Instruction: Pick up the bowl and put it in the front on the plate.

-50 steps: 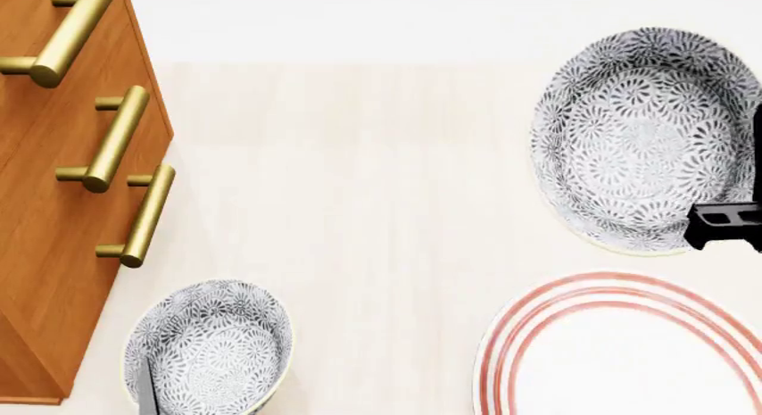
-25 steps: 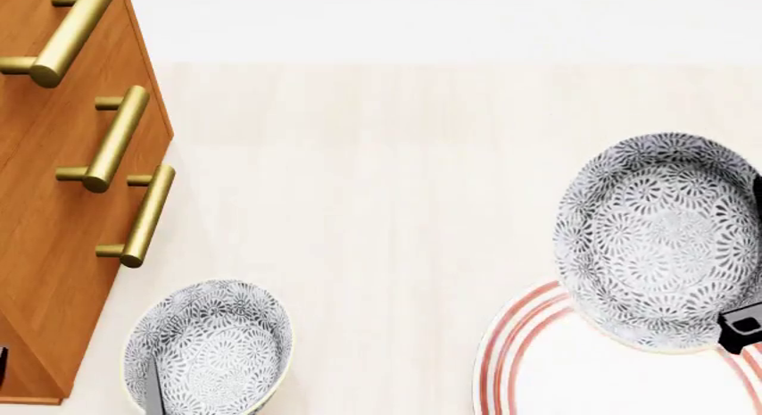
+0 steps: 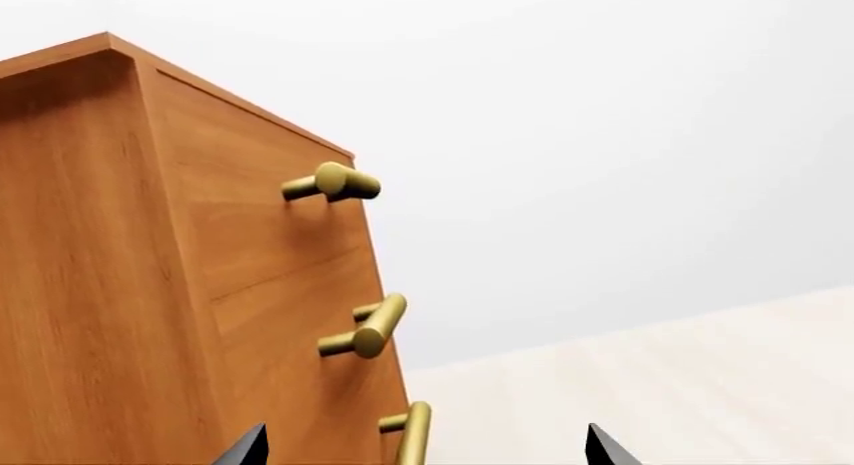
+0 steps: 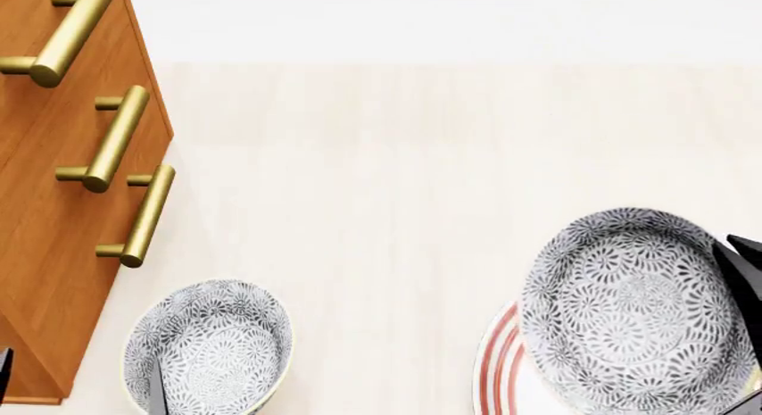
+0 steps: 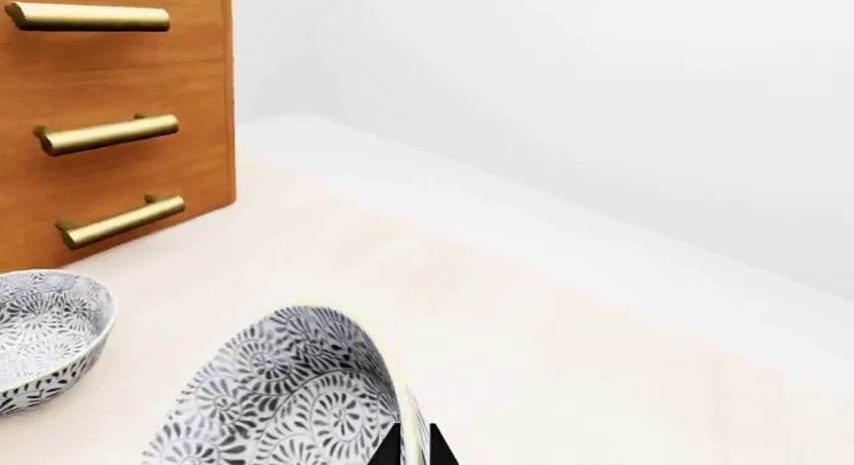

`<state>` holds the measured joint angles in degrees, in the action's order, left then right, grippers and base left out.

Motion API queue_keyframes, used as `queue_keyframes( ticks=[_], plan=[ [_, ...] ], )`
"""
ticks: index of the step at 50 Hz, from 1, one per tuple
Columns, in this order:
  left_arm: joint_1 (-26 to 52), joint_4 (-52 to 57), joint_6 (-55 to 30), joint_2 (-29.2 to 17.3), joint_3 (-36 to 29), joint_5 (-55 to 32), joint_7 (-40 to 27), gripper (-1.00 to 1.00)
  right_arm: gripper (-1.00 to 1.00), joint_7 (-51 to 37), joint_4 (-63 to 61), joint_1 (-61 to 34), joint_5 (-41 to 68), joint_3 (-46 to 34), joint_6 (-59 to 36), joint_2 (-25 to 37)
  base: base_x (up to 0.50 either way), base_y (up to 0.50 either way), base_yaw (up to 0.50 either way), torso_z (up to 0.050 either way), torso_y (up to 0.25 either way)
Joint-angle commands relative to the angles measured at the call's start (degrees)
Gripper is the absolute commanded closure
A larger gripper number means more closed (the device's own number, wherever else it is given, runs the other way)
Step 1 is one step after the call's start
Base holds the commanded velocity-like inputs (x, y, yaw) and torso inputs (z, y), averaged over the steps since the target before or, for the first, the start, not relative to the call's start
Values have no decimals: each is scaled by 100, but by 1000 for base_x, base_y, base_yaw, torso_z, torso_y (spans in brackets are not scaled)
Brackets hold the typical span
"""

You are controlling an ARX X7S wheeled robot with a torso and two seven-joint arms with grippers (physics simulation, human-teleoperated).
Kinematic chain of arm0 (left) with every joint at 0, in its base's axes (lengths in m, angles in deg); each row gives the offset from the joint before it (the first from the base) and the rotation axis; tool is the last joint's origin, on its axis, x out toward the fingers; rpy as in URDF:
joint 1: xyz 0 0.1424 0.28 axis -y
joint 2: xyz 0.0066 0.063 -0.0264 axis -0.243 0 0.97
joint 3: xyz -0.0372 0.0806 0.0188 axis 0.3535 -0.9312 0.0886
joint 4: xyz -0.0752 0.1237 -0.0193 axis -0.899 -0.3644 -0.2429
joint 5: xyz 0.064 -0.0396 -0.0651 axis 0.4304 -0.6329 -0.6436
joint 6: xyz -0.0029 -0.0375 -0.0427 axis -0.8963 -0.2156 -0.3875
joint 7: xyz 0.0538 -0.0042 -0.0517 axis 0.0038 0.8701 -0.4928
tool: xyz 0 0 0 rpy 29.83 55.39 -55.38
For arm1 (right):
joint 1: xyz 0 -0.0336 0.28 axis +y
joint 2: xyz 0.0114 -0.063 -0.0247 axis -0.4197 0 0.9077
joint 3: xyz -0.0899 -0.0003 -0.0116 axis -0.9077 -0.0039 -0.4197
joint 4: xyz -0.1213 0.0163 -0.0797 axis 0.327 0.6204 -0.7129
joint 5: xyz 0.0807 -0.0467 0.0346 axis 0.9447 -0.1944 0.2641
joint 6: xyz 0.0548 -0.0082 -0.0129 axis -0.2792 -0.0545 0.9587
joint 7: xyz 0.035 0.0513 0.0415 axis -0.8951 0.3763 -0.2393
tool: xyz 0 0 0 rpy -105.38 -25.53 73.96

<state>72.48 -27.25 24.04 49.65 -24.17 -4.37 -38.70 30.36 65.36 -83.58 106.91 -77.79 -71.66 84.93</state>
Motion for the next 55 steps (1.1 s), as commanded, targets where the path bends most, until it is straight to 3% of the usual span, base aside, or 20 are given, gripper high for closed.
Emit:
queue_keyframes(
  ticks=[1, 11, 17, 24, 55],
  plan=[
    [16, -27, 3, 36, 35, 10, 57, -100, 100, 299, -64, 203, -24, 28, 537, 206, 0, 0, 0, 0, 0],
    [19, -35, 5, 27, 13, 3, 44, -100, 100, 246, 39, 134, -167, 63, 361, 29, 0, 0, 0, 0, 0],
    [19, -29, -1, 20, 4, -1, 35, -100, 100, -163, 338, -467, -435, 99, -456, -597, 0, 0, 0, 0, 2],
    [24, -37, 2, 11, -7, -3, 23, -100, 100, -306, 456, -871, 444, 114, -1231, -996, 0, 0, 0, 0, 0],
    [58, -53, -30, -18, -86, -18, 12, -100, 100, -4, 1123, -520, 704, -173, -1441, -1468, 0, 0, 0, 0, 0]
  ],
)
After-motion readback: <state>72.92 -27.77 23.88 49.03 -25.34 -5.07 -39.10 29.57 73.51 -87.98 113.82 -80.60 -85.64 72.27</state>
